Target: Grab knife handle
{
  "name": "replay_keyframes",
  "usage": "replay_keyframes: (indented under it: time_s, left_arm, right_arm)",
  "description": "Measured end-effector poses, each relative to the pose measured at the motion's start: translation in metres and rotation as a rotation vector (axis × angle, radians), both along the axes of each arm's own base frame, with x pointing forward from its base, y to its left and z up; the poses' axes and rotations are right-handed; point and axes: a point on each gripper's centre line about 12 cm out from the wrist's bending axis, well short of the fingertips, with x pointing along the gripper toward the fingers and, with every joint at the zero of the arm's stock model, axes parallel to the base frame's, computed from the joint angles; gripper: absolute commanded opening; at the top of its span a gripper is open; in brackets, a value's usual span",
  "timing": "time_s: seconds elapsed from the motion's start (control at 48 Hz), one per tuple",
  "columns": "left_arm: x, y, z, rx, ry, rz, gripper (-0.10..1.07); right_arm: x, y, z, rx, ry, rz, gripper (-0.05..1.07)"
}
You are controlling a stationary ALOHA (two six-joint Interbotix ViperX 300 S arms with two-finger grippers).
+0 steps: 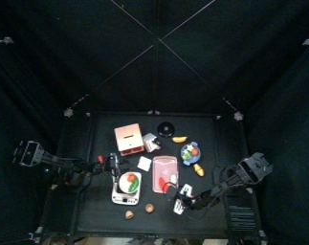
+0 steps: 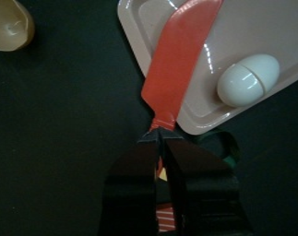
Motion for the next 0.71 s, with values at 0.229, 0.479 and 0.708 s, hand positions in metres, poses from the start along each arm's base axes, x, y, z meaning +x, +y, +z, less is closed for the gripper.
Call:
replay_keyframes:
  time_s: [0.229, 0.479, 0.708]
  left_arm:
    - [0.000, 0.004, 0.000, 0.001, 0.000, 0.015, 0.71]
    - [0.000, 0.007, 0.000, 0.000, -0.002, 0.026, 0.71]
    - [0.000, 0.007, 0.000, -0.003, -0.002, 0.027, 0.71]
  right_arm:
    - [-0.008, -0.004, 0.029, 0.067, -0.066, -0.019, 0.41]
    - [-0.024, -0.005, 0.025, 0.142, -0.071, -0.018, 0.52]
    - [-0.032, -0.005, -0.002, 0.202, -0.033, -0.021, 0.70]
